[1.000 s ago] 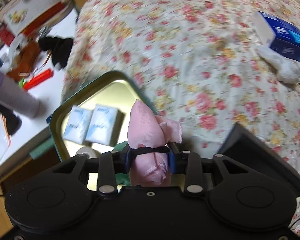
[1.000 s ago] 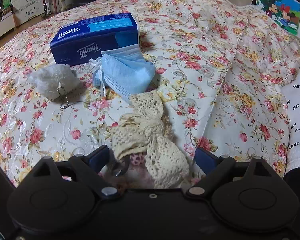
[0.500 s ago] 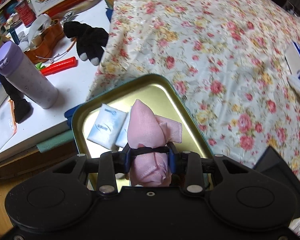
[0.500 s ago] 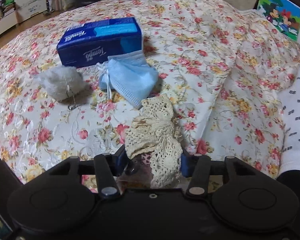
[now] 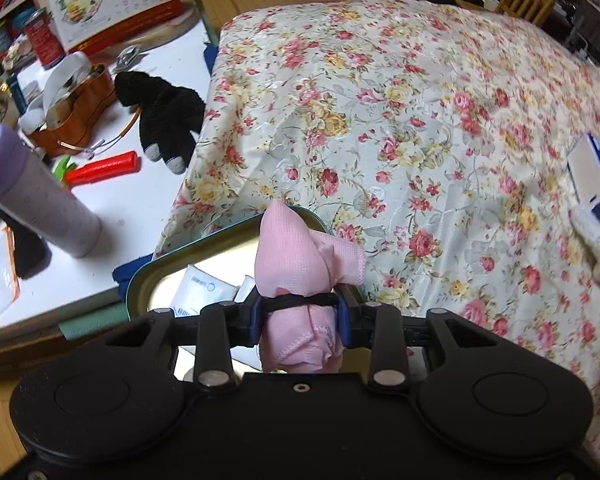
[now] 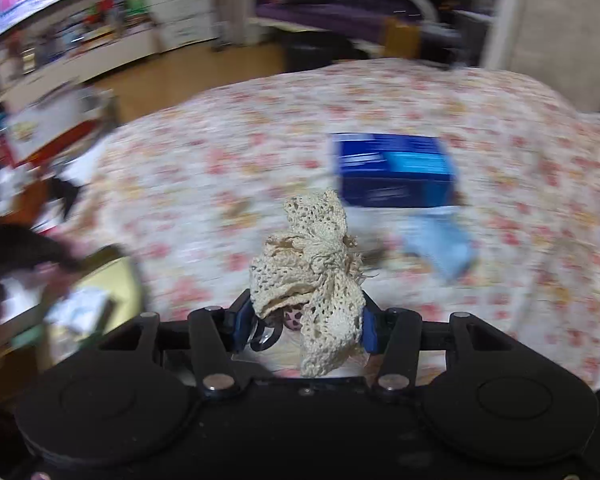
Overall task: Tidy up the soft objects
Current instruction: 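Carry the pink bundle and lace doily to the gold tray and release both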
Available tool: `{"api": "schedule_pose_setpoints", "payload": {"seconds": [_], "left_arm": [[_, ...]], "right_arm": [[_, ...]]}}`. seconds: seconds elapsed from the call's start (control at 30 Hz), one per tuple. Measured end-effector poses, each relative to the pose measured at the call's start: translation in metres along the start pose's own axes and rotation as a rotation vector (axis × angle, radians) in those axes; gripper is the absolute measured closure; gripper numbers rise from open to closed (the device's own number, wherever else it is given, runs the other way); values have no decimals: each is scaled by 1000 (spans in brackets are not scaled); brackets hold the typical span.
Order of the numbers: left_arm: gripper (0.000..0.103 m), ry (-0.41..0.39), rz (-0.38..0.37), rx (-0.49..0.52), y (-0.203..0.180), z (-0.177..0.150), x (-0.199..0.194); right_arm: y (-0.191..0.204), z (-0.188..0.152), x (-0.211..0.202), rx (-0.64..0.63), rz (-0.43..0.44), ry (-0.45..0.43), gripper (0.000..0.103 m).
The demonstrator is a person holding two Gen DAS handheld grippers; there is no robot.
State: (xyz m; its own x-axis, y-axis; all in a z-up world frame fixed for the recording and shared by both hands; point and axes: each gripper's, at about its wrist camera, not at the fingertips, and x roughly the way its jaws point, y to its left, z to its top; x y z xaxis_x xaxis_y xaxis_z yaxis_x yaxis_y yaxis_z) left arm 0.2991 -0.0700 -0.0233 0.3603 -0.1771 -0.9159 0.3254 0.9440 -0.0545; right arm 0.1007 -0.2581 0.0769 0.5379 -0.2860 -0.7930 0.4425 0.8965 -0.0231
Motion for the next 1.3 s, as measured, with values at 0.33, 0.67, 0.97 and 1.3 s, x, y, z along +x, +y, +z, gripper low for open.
{"api": "schedule_pose_setpoints", "payload": {"seconds": [0.33,0.67,0.97,1.3], "left_arm": [[67,22,5,31,1,1,15],[56,44,-9,43,2,11,14],[30,-47,7,71,7,10,-6],[30,-12,-13,2,27,6,1]], "right_arm": [[99,-26,-3,-144,156,102,54],[145,-48,17,-230,178,193,54],[145,-46,19,-233,164,196,54],[166,-51,30,-256,190,229,52]]}}
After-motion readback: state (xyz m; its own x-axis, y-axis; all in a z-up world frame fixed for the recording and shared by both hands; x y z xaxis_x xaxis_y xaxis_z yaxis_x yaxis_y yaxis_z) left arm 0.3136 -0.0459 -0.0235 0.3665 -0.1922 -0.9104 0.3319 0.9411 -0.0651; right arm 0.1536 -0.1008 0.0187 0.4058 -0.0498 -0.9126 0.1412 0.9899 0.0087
